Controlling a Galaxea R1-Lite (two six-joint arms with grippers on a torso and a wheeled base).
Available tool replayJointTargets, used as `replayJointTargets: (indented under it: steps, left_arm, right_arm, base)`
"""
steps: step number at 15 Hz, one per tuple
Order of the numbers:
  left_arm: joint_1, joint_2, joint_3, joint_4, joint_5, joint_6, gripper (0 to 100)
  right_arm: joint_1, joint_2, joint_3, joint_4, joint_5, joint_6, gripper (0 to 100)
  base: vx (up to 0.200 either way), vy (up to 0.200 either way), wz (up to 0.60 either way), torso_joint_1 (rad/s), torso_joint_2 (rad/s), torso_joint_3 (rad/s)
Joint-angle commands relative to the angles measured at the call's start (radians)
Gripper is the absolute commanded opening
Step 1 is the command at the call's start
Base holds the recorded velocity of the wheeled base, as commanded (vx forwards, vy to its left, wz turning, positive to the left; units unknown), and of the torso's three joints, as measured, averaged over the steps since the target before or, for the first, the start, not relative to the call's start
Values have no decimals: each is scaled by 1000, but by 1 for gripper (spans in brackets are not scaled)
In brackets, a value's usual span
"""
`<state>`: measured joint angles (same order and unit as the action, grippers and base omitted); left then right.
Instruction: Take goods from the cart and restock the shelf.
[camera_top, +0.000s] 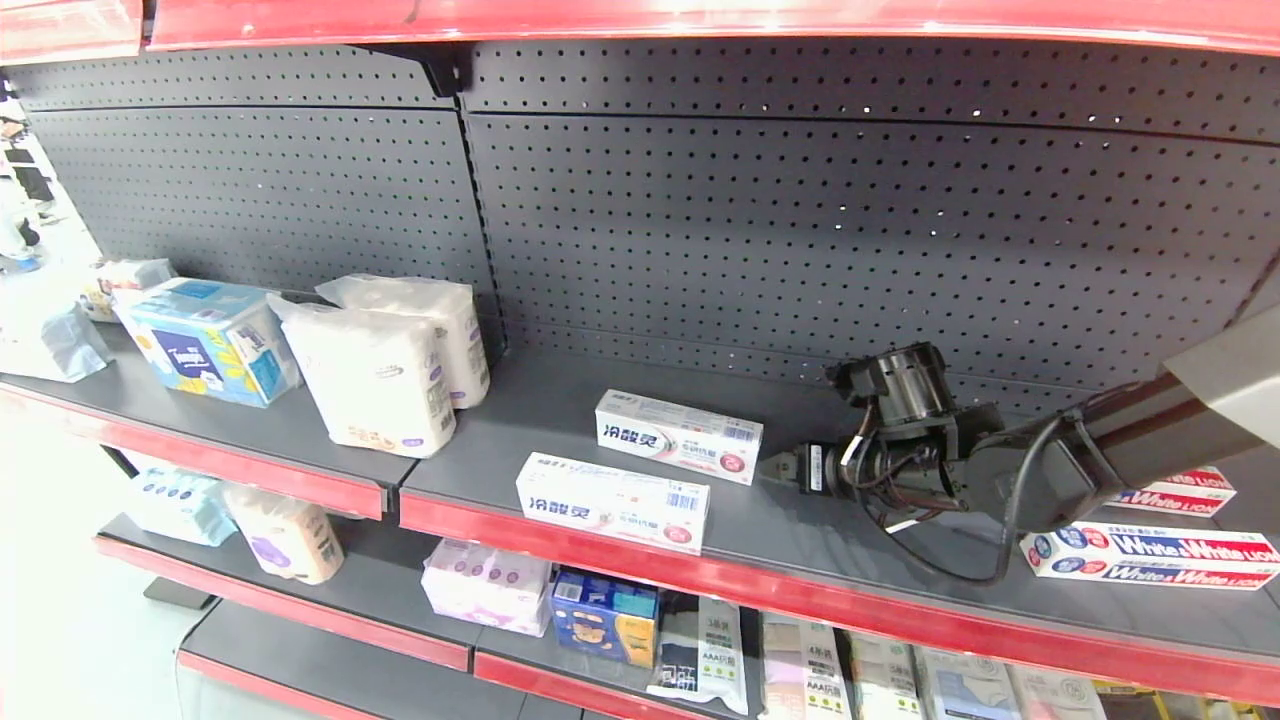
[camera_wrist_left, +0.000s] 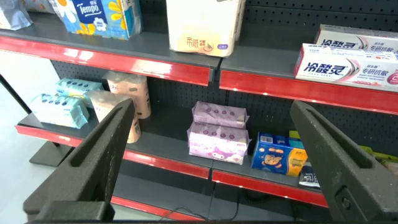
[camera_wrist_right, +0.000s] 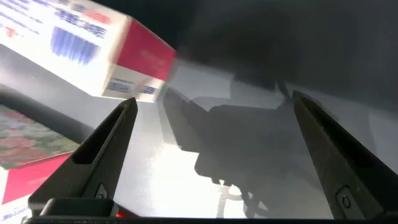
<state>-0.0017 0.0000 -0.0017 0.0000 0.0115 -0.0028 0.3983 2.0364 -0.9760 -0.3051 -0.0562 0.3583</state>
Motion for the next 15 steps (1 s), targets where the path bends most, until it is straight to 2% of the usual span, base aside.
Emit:
replayJointTargets:
  steps: [1,8,12,14,15]
  left_arm:
    - [0,0,0,0,1,0,100]
    - [0,0,0,0,1,0,100]
    - [0,0,0,0,1,0,100]
    - [0,0,0,0,1,0,100]
    - [0,0,0,0,1,0,100]
  right_arm:
    - [-9,-8,8,0,-4,-4,100]
    - [-73,-346,235,1,41,-148,100]
    - [-78,-593,402,4,42,-170,100]
    - [-115,-749,490,20,38,-183,100]
    - [-153,-841,522,72,35,-243,100]
  base:
    - [0,0,0,0,0,0]
    - [0,0,0,0,0,0]
    - [0,0,0,0,0,0]
    - [0,0,0,0,0,0]
    - [0,0,0,0,0,0]
